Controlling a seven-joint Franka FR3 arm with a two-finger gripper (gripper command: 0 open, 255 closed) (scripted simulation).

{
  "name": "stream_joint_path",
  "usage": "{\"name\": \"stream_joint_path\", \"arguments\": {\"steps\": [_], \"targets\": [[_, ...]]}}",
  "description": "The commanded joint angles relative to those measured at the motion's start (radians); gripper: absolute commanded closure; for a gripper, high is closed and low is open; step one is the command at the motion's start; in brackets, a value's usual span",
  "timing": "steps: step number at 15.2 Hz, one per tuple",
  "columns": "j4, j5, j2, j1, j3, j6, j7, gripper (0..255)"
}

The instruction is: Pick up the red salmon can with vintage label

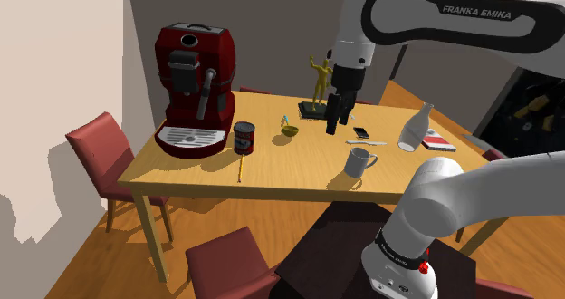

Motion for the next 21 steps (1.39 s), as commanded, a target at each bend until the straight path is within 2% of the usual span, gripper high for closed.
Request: {"name": "stream_joint_path", "arguments": {"steps": [1,11,21], "targets": [[0.0,0.0,0.0,0.0,0.0,0.0,0.0,0],[0.073,-0.068,0.335,-0.003,-0.063,0.29,-0.184,0],[0.288,-0.084,0.708,0.002,-0.1,0.483,-0.343,0]]}}
